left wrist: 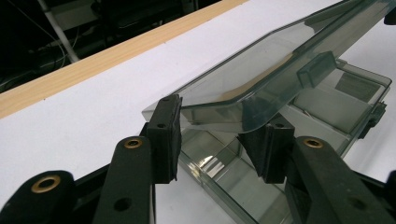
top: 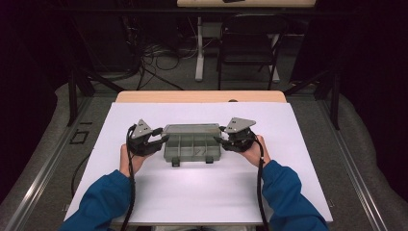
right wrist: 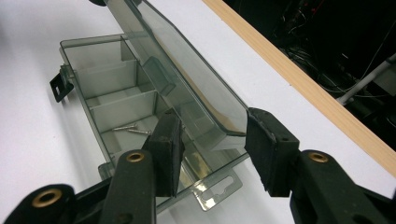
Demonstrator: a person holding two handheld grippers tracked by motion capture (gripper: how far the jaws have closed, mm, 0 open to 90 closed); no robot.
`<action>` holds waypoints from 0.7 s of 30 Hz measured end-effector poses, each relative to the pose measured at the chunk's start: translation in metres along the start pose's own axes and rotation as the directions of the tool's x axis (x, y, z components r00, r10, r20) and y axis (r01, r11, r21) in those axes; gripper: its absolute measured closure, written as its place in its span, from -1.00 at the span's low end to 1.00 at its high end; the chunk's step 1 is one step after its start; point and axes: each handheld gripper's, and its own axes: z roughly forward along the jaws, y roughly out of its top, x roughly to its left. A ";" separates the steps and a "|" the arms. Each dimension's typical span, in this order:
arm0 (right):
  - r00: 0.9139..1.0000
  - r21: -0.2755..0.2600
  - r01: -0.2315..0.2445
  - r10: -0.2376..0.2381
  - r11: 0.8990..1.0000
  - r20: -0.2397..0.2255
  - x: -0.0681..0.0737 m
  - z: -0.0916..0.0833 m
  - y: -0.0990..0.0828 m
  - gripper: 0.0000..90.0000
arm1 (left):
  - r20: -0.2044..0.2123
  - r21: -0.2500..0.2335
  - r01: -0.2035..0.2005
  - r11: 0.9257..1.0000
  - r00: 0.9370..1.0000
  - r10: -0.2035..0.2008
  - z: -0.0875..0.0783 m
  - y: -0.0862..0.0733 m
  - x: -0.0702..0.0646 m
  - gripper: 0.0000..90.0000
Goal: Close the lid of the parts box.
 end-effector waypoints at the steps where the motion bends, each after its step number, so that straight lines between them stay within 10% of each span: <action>1: 1.000 0.003 0.001 -0.001 1.000 0.000 0.001 0.000 0.000 0.25 | -0.001 0.004 -0.004 1.000 1.000 0.004 0.000 -0.001 -0.001 0.28; 21: 1.000 0.004 -0.010 0.010 1.000 0.012 0.000 0.000 -0.001 0.22 | 0.076 -0.008 0.019 1.000 0.997 -0.018 -0.019 0.023 -0.012 -0.38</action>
